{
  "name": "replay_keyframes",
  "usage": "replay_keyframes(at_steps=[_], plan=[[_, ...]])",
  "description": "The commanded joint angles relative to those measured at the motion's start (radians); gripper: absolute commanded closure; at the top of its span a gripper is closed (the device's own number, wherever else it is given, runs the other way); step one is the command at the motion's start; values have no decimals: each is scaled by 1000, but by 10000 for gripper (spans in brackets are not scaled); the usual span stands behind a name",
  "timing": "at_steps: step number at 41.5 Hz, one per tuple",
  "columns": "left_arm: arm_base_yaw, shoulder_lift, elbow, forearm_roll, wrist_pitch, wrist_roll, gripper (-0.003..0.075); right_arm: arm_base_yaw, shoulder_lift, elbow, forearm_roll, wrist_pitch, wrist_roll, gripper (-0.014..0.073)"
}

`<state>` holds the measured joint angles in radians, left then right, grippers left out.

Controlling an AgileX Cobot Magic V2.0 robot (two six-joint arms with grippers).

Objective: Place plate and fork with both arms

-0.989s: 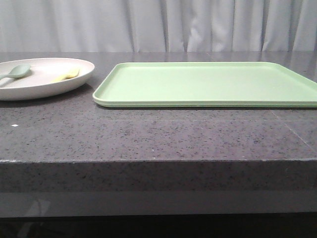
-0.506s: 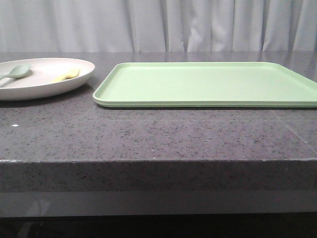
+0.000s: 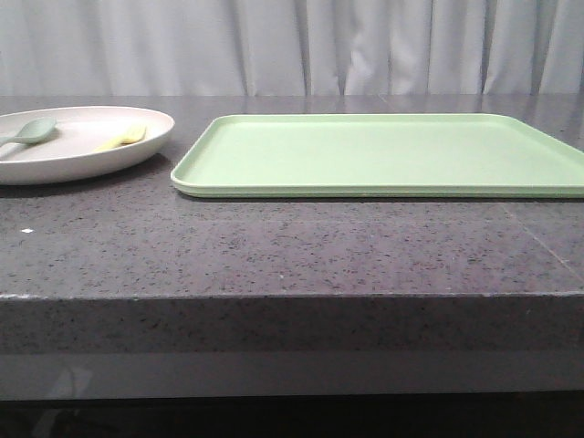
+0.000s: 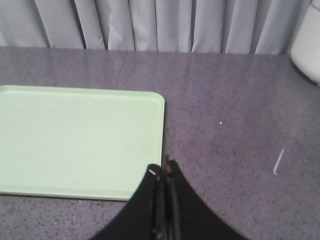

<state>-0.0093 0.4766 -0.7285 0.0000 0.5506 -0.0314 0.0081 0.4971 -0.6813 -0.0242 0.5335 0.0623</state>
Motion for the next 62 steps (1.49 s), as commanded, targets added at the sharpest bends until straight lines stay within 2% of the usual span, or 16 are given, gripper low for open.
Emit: replay_keyframes(at_steps=[1,22,25,28,31,33,35,38,58,62], plan=[[-6,42,-17,-6,-69,-12,741,1,57,-32,-11,-67,-10,660],[-6,99,-15,-7,-69,-12,740,1,122,-32,-11,-65,-10,659],[-6,99,-15,-7,-69,-12,725,1,122,-32,-11,-66,-10,629],[-6,99,-15,0,-71,-12,643,1,122,-32,-11,-67,-10,488],[-6,99,-15,17,-73,-12,475,1,122,-32,-14,-67,-10,284],[-6,99,-15,35,-82,-12,358,1,122,-32,-15,-71,-10,179],[-6,99,-15,46,-86,-12,265,1,122,-32,-14,-75,-10,117],[-6,99,-15,48,-92,-12,202,1,122,-32,-14,-72,-10,73],[-6,111,-19,27,-140,-12,300,1,122,-32,-14,-70,-10,73],[-6,161,-55,29,-79,-12,297,1,122,-32,-14,-70,-10,73]])
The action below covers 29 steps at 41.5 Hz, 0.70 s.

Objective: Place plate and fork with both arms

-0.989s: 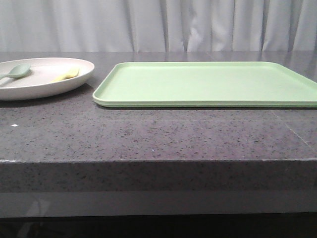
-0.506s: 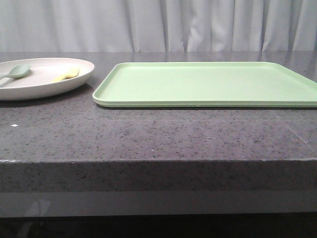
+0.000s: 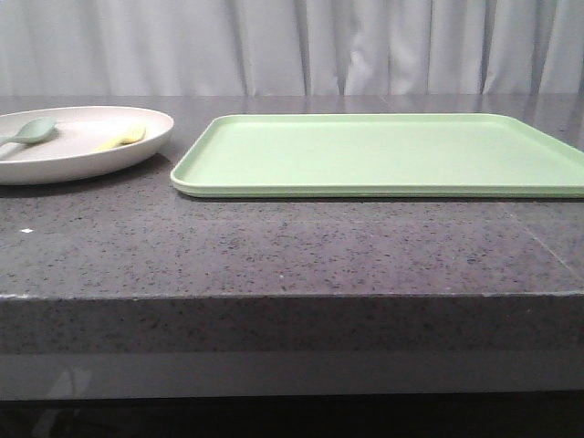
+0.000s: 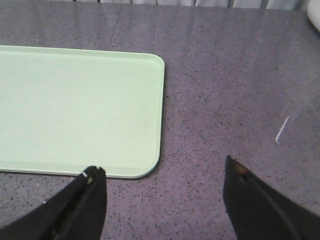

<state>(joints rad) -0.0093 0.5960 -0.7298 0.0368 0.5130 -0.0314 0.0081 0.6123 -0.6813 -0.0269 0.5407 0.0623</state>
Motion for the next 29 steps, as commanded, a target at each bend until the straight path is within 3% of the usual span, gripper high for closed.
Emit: replay_keyframes(at_steps=[1,11,19,26,29], plan=[[-6,70,-70,-6,-13,-12,296,1,6,-32,-11,-77,-10,73],[-6,297,-193,-6,142,-12,191,1,6,-32,-11,-77,-10,73],[3,477,-274,-11,196,-12,192,1,6,-32,-11,-77,-10,73],[93,611,-336,-131,194,75,199,1,6,-32,-11,-77,-10,73],[159,673,-366,-297,198,198,210,1,6,-32,-11,-77,-10,73]])
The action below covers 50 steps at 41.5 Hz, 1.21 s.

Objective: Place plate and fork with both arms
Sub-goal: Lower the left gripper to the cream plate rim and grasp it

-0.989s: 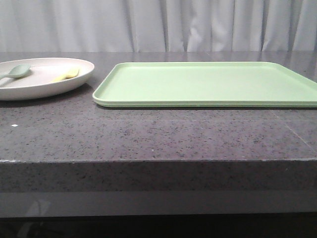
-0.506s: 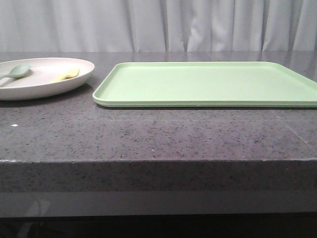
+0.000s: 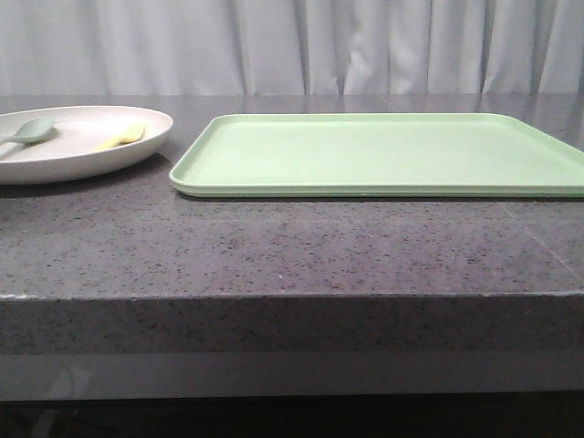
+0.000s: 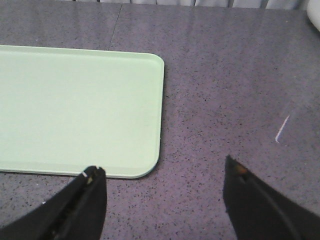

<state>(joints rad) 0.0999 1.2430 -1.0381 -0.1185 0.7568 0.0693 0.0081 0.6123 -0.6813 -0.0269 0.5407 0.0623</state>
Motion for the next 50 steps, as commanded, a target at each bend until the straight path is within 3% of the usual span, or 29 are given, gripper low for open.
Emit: replay_keyframes(at_steps=[1,7,15,39,50], plan=[[68,42,-64,-193,-41,149,215,1,6,-32,-11,-77,-10,73],[172,151,-105,-523,-5,381,246,1,6,-32,-11,-77,-10,73],[209,284,-162,-701,14,492,283,1,6,-32,-11,-77,-10,73],[209,548,-343,-739,74,492,392,1,6,-32,-11,-77,-10,73],[209,558,-347,-745,76,492,598,1,6,-32,-11,-74,-10,73]])
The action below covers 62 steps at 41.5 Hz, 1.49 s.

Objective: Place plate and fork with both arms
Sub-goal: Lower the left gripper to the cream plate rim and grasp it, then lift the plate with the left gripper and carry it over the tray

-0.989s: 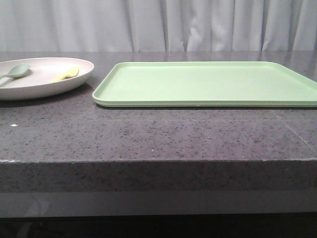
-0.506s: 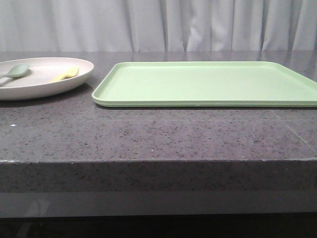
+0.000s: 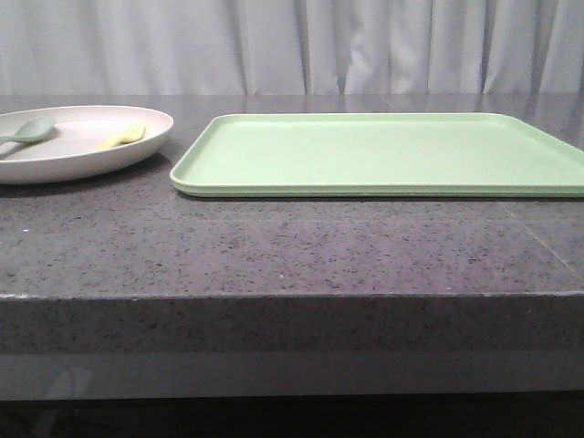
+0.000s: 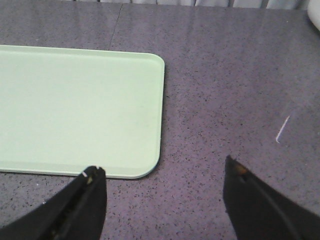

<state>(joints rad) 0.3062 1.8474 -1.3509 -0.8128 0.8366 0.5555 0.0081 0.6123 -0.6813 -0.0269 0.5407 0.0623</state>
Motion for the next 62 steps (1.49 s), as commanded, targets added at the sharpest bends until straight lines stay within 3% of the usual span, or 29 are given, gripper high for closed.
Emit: replay_keyframes(at_steps=[1,9,19,28,41,57,62], plan=[[2,-46,-34,-51,-9,6,616,1,6,-32,-11,-74,-10,73],[2,-46,-39,-52,-5,6,740,1,6,-32,-11,-74,-10,73],[0,-50,-101,-100,95,-2,741,1,6,-32,-11,-74,-10,73],[-57,-84,-169,-96,88,-120,741,1,6,-32,-11,-73,-10,73],[-274,-86,-263,49,0,-367,741,1,6,-32,-11,-73,-10,73],[-532,-25,-265,61,-177,-485,741,1,6,-32,-11,-73,-10,73],[-604,3,-265,130,-257,-578,741,1,6,-32,-11,-73,-10,73]])
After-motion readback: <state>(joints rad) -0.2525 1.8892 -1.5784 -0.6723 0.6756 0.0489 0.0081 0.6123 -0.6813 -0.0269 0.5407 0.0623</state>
